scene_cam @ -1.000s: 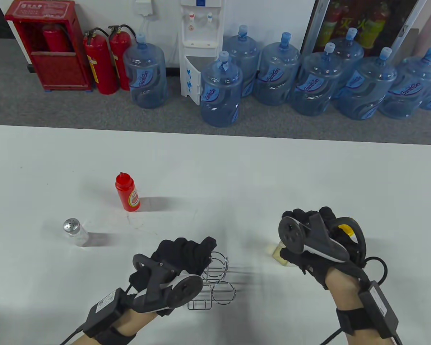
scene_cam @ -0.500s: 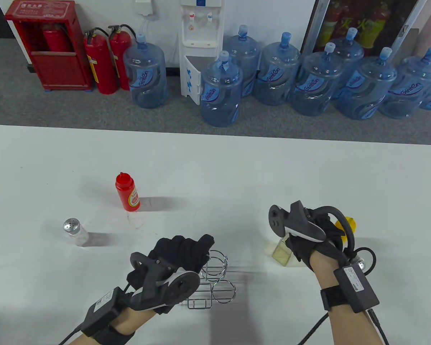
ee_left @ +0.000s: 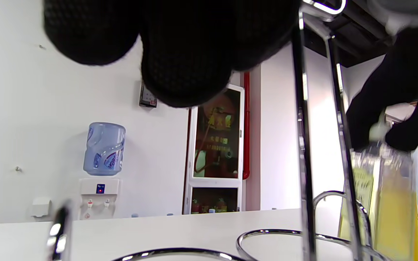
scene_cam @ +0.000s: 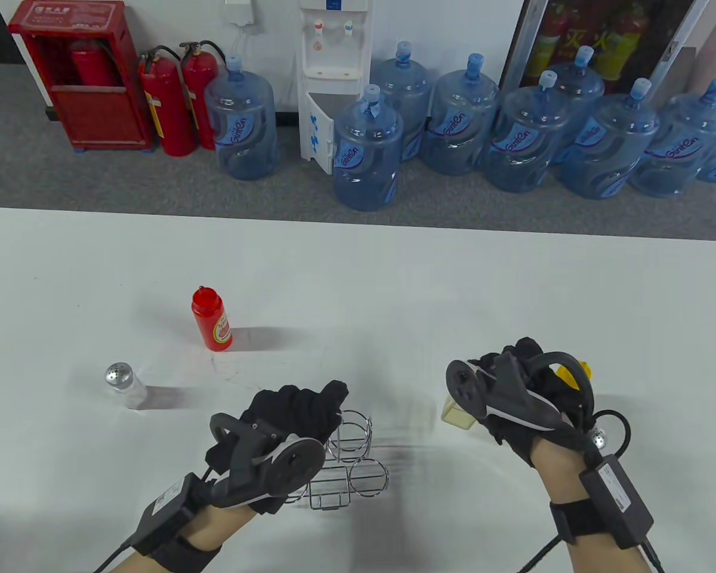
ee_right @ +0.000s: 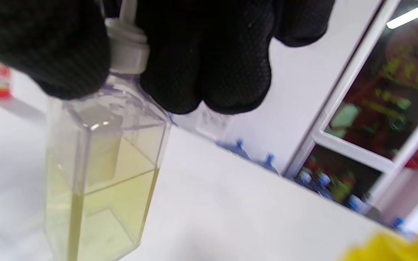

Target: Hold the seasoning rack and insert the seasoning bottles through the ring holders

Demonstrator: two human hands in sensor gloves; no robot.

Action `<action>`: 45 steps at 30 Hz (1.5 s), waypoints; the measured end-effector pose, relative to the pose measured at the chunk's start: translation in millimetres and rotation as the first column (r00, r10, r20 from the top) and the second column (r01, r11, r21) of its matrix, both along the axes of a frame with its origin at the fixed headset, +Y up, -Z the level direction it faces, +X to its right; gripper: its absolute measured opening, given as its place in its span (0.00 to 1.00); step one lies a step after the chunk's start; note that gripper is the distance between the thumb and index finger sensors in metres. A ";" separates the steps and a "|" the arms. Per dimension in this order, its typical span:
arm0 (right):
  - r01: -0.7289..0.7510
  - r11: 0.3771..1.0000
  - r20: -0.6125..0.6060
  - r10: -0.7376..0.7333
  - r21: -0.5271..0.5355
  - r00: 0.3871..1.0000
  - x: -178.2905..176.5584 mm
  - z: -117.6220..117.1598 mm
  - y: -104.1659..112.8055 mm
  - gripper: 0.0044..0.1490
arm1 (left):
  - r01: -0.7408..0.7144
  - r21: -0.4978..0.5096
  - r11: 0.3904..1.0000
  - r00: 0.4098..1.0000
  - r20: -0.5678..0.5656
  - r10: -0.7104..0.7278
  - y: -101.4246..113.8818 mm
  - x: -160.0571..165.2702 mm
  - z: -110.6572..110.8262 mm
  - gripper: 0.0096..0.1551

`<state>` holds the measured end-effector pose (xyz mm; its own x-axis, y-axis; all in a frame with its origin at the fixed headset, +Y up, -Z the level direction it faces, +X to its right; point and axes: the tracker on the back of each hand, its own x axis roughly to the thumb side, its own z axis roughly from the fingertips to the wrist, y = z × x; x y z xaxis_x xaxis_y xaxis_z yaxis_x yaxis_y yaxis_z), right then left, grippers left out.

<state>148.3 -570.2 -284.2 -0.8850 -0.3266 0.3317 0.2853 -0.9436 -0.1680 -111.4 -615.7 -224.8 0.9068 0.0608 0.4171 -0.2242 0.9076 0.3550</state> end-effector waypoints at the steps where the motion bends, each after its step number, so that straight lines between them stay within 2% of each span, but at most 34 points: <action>1: 0.010 1.000 -0.032 -0.010 0.017 0.999 -5.0 7.0 7.9 0.36 | -0.002 -0.002 1.000 1.000 -0.003 0.002 -0.3 -0.5 -0.7 0.24; 2: 0.032 0.999 -0.090 -0.028 0.041 0.995 -13.9 19.4 20.7 0.36 | -0.006 -0.004 1.000 1.000 -0.007 0.006 -0.7 -1.6 -1.6 0.24; 7: 0.126 0.988 -0.290 -0.095 0.090 0.952 -47.2 63.5 49.1 0.36 | -0.018 -0.010 1.000 1.000 -0.020 0.018 -1.2 -3.4 -3.7 0.24; 11: 0.168 0.984 -0.396 -0.132 0.058 0.909 -71.8 83.5 46.8 0.36 | -0.024 -0.009 1.000 0.999 -0.027 0.023 -0.8 -3.1 -3.5 0.24; 13: 0.162 0.987 -0.440 -0.135 0.023 0.888 -88.8 90.3 35.8 0.36 | -0.026 -0.011 1.000 0.999 -0.029 0.025 -0.9 -2.9 -3.5 0.24; 19: 0.109 0.994 -0.475 -0.090 0.012 0.875 -118.6 94.4 4.7 0.36 | -0.036 -0.017 0.999 0.999 -0.030 0.035 -0.8 -3.4 -4.4 0.25; 24: 0.134 0.991 -0.466 -0.118 0.001 0.877 -124.2 91.8 -13.9 0.37 | -0.067 -0.034 0.997 0.998 -0.022 0.066 0.5 -6.0 -5.6 0.24; 32: 0.112 0.994 -0.467 -0.098 0.003 0.879 -123.9 92.8 -13.5 0.38 | -0.061 -0.021 0.998 0.998 -0.017 0.061 0.6 -4.6 -4.3 0.24; 41: 0.168 0.985 -0.424 -0.173 -0.050 0.889 -121.2 89.2 -17.0 0.38 | -0.071 -0.010 0.997 0.997 -0.015 0.071 1.7 -3.3 -1.1 0.24; 45: 0.174 0.985 -0.427 -0.161 -0.009 0.890 -121.9 89.2 -19.1 0.41 | -0.087 -0.005 0.996 0.996 -0.003 0.087 5.6 -3.5 3.2 0.24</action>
<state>26.4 -589.4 -195.0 -0.7043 -0.2015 0.6807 0.0191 -0.9639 -0.2655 -115.0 -610.2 -221.6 0.8992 0.1414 0.4140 -0.3010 0.8867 0.3509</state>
